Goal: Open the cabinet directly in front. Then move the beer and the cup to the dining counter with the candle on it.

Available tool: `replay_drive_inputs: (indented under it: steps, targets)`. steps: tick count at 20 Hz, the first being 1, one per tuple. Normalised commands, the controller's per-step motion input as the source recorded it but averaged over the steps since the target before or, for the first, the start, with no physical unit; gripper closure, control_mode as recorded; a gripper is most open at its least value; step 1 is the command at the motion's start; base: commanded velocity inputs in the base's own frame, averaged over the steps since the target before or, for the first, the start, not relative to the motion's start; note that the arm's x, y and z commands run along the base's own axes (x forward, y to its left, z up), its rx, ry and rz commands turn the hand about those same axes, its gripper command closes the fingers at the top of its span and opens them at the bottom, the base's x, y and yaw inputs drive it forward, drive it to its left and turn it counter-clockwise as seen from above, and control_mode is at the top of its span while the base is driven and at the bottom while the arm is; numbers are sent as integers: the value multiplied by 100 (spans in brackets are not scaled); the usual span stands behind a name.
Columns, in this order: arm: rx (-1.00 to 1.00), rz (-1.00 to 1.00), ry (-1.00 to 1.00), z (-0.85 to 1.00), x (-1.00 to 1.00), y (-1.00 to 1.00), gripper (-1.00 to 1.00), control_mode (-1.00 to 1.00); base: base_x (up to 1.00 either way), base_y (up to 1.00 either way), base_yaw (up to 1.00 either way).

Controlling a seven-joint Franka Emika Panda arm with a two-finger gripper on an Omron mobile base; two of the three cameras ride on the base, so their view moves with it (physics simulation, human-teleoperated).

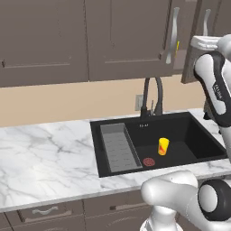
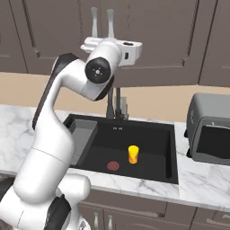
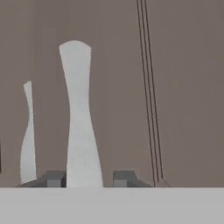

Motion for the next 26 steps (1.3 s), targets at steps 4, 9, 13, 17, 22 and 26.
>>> replay_drive_inputs:
  steps: [4,9,13,17,22,26]
  targets:
    - [12,7,6,-3,-80,-83,100,-100,0,0,0]
    - [8,12,-1,-5,-84,-82,100,-100,0,0,0]
    - [9,10,0,-11,-55,-65,100,-100,0,0,0]
    - [-1,0,8,-13,0,0,-100,-100,0,0,0]
    - [-4,-4,-10,0,-78,1,-100,-100,0,0,0]
    - [-2,-5,-7,0,-88,0,-100,-100,0,0,0]
